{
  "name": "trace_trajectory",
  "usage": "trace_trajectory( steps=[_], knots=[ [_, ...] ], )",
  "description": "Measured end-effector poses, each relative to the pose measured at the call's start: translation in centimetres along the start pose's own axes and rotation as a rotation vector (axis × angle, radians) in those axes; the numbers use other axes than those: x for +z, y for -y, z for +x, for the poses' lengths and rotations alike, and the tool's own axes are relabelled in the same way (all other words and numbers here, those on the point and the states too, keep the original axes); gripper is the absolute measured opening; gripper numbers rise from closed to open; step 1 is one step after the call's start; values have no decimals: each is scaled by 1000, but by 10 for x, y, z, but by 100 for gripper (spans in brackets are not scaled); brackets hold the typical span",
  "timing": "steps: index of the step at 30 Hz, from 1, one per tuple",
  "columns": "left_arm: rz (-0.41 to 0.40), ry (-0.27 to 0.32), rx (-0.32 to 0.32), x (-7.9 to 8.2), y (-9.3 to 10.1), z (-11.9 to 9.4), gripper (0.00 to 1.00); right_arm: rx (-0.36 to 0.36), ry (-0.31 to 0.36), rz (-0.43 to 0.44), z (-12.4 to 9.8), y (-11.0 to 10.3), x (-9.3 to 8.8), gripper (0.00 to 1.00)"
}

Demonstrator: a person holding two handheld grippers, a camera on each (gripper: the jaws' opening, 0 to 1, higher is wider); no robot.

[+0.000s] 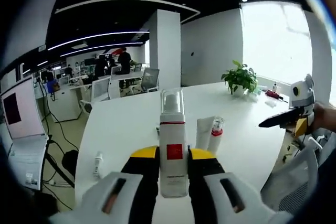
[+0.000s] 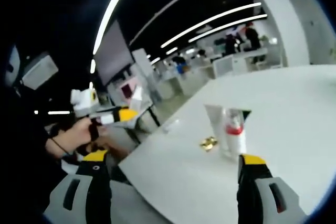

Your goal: Arrange the skincare products in the storage area until every visible bottle or jar stands upright without overlapping.

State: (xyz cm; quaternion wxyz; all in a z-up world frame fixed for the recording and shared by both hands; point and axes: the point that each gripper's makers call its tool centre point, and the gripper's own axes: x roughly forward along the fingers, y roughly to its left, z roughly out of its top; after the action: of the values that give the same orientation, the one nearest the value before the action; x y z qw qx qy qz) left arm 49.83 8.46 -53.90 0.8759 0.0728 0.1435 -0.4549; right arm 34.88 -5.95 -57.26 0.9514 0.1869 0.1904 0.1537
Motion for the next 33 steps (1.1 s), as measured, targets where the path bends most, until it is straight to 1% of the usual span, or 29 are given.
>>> trace_trajectory(
  steps=[6,10,14,16,18,20,22,24,25,28,33],
  knots=[
    [26,18,-1,6,10,-10,22,24,17,2,3,-8,5,99],
    [25,32,1,9,15,-16,22,41,18,5,7,-15,7,98],
    [31,44,-7,11,25,-20,22,89,46,26,14,-30,16,98],
    [18,48,-40,12,34,-20,22,123,69,35,19,-41,25,97],
    [16,51,-52,12,40,-21,22,153,84,41,25,-50,31,94],
    [21,50,-60,11,46,-22,22,185,77,39,33,-59,33,90],
    [21,54,-76,12,52,-24,22,207,74,49,38,-65,36,86],
    [33,55,-84,13,57,-26,22,251,87,71,44,-77,42,81],
    [33,55,-95,14,61,-28,22,262,92,78,46,-79,44,79],
    [42,57,-111,14,70,-30,22,299,110,117,53,-89,51,78],
    [52,66,-133,15,84,-32,22,326,119,137,59,-100,56,74]
  ],
)
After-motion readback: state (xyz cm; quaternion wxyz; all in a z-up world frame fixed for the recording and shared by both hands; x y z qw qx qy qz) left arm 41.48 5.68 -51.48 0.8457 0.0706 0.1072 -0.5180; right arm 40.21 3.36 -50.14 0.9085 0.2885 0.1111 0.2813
